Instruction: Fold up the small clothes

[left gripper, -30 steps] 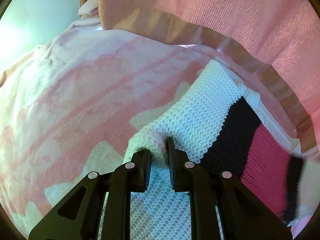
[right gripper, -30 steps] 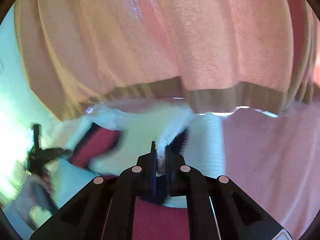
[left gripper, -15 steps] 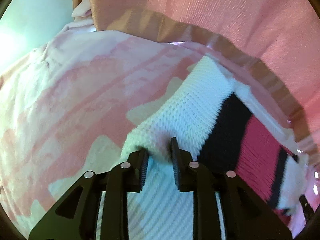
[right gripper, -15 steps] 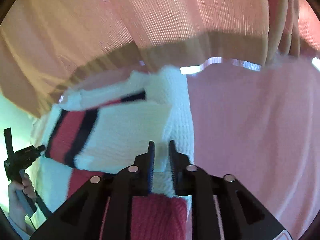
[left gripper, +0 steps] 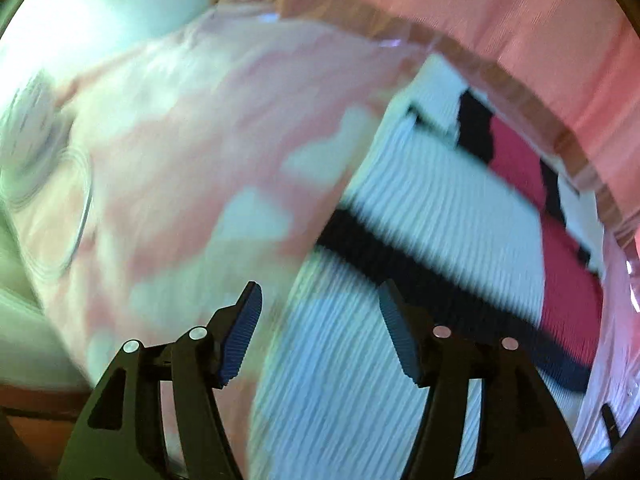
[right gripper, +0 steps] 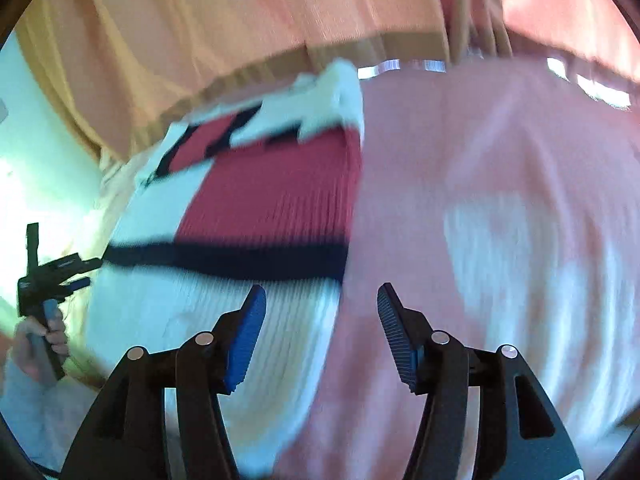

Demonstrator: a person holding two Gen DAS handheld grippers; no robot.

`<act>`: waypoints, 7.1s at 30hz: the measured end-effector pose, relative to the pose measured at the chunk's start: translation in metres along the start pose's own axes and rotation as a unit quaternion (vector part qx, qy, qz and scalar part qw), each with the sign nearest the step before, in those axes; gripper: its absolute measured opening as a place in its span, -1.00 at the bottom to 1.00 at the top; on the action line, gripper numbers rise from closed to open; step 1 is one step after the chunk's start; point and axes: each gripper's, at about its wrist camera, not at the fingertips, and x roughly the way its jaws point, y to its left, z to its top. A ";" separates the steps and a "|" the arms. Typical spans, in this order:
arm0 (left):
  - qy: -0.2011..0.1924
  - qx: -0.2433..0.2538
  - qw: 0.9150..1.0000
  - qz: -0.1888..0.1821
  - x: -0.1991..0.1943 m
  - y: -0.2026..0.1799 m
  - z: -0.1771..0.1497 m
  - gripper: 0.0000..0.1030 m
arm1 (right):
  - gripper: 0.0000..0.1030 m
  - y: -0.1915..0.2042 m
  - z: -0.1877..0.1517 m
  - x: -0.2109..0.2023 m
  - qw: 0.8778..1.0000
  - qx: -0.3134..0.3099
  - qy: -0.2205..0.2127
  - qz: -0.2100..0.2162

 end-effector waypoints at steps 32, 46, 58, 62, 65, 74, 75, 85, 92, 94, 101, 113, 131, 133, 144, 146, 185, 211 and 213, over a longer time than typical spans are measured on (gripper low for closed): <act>0.029 0.085 0.972 -0.216 -0.158 -0.010 -0.183 -0.80 | -0.88 -0.046 -0.113 -0.177 0.999 0.003 -0.030 0.024; -0.127 0.107 0.967 -0.192 -0.154 -0.097 -0.022 -0.79 | -0.88 -0.039 0.049 -0.143 0.984 -0.021 -0.159 0.077; -0.032 0.074 0.994 -0.078 0.041 -0.135 0.071 -0.73 | -0.78 -0.065 0.171 0.071 0.999 0.028 -0.026 0.028; -0.017 0.042 0.994 -0.095 0.058 -0.136 0.080 -0.64 | -0.53 -0.070 0.177 0.084 0.998 0.049 -0.031 0.034; -0.023 0.039 0.994 -0.102 0.058 -0.140 0.085 -0.52 | 0.06 -0.072 0.186 0.074 0.995 0.066 -0.062 0.046; -0.107 0.007 0.991 -0.084 0.022 -0.129 0.101 0.17 | 0.48 -0.072 0.190 0.041 0.992 0.059 -0.115 0.003; -0.143 0.016 0.988 -0.063 0.011 -0.127 0.101 0.49 | 0.48 -0.072 0.186 0.040 0.993 0.051 -0.106 0.004; -0.022 0.048 0.993 -0.107 0.009 -0.076 0.033 0.63 | 0.48 -0.052 0.100 0.015 1.000 -0.009 -0.015 -0.009; 0.048 0.025 0.990 -0.133 0.025 -0.038 -0.019 0.31 | 0.02 -0.058 0.053 0.018 0.999 0.020 0.031 0.013; 0.046 0.025 0.990 -0.133 0.024 -0.035 -0.023 -0.04 | -0.83 -0.051 0.043 0.021 0.999 0.015 0.039 0.013; 0.038 0.066 0.988 -0.135 -0.016 -0.031 -0.031 -0.64 | -0.86 -0.040 0.040 -0.038 1.000 -0.009 -0.019 0.010; 0.033 0.103 0.990 -0.092 -0.046 -0.042 -0.027 -0.20 | -0.33 -0.045 0.030 -0.027 0.997 -0.020 0.052 -0.061; -0.012 0.156 0.985 -0.071 0.057 -0.132 0.081 -0.87 | -0.85 -0.025 0.157 0.079 0.996 -0.087 -0.009 -0.022; -0.027 0.141 0.987 -0.074 0.051 -0.127 0.089 -0.87 | -0.85 -0.020 0.167 0.061 0.995 -0.089 -0.047 -0.023; -0.046 0.157 0.985 -0.061 0.032 -0.133 0.082 -0.80 | -0.56 -0.026 0.164 0.051 0.997 -0.065 -0.032 -0.039; -0.065 0.162 0.981 -0.081 0.006 -0.130 0.069 -0.80 | -0.56 -0.012 0.149 0.029 0.994 -0.089 -0.053 -0.024; -0.014 0.022 0.993 -0.118 -0.008 -0.028 -0.037 0.40 | 0.10 -0.080 0.031 0.007 0.995 0.067 0.074 -0.018; -0.045 0.100 0.991 -0.070 -0.065 -0.040 -0.035 -0.02 | -0.18 -0.046 0.051 -0.054 0.997 0.001 -0.002 -0.071; -0.067 0.120 0.988 -0.075 -0.071 -0.061 -0.012 0.05 | -0.11 -0.033 0.074 -0.047 0.998 -0.024 -0.004 -0.053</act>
